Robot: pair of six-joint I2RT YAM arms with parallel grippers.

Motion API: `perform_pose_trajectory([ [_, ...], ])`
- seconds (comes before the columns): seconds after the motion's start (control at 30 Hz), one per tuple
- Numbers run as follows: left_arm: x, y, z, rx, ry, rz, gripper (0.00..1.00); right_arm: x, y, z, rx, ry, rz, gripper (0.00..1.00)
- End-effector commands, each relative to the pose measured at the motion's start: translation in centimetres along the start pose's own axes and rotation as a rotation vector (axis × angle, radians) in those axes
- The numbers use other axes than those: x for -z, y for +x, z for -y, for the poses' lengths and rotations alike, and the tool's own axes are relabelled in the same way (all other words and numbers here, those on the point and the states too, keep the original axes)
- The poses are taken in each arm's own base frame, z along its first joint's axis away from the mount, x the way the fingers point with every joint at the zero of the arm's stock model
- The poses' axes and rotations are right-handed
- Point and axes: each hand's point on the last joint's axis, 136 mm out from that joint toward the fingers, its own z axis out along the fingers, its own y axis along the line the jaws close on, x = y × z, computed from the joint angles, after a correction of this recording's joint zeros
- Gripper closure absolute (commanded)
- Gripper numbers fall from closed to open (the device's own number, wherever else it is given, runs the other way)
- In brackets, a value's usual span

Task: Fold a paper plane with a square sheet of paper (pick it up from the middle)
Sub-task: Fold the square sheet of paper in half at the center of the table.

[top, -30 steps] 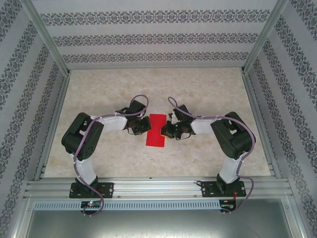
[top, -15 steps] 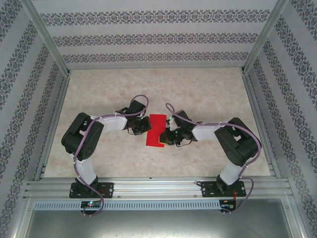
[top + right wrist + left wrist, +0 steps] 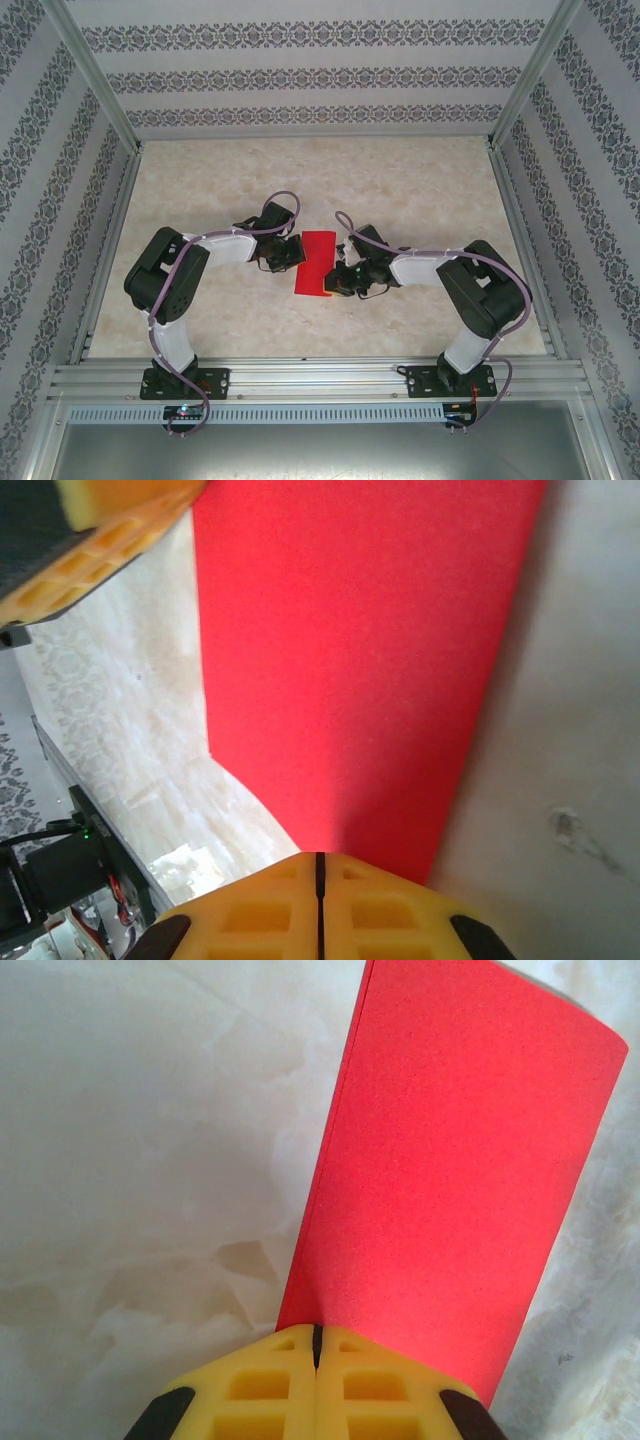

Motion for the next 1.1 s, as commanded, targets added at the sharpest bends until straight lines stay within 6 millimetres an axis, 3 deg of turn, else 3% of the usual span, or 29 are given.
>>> perform_pose_trajectory([
  [0.0, -1.8, 4.7, -7.0, 0.047, -0.235, -0.137, 1.00, -0.4, 0.6, 0.0, 0.018, -0.011, -0.027, 0.91],
  [0.17, -1.8, 4.8, -7.1, 0.048, -0.239, -0.138, 1.00, -1.5, 1.9, 3.0, -0.043, 0.060, -0.066, 0.91],
  [0.33, -1.7, 4.8, -7.2, 0.048, -0.243, -0.136, 1.00, -0.6, 1.7, 2.2, -0.017, 0.064, -0.053, 0.91],
  [0.43, -1.7, 4.8, -7.2, 0.046, -0.245, -0.135, 1.00, 0.9, -0.3, -0.2, 0.028, 0.031, 0.010, 0.91],
  [0.5, -1.7, 4.8, -7.2, 0.047, -0.243, -0.134, 1.00, 2.4, -2.9, -2.1, 0.052, 0.007, 0.086, 0.91],
  [0.6, -1.8, 4.8, -7.2, 0.048, -0.241, -0.135, 1.00, 3.8, -6.7, -3.2, 0.045, -0.018, 0.172, 0.91],
  [0.73, -1.8, 4.8, -7.1, 0.051, -0.238, -0.137, 1.00, 4.5, -11.8, -2.3, -0.006, -0.042, 0.244, 0.91],
  [0.83, -1.8, 4.8, -7.0, 0.048, -0.238, -0.137, 1.00, 4.2, -14.3, -2.1, -0.029, -0.077, 0.244, 0.91],
  [1.07, -1.8, 4.8, -7.0, 0.049, -0.237, -0.138, 1.00, 2.0, -16.1, -0.2, -0.084, -0.044, 0.204, 0.91],
])
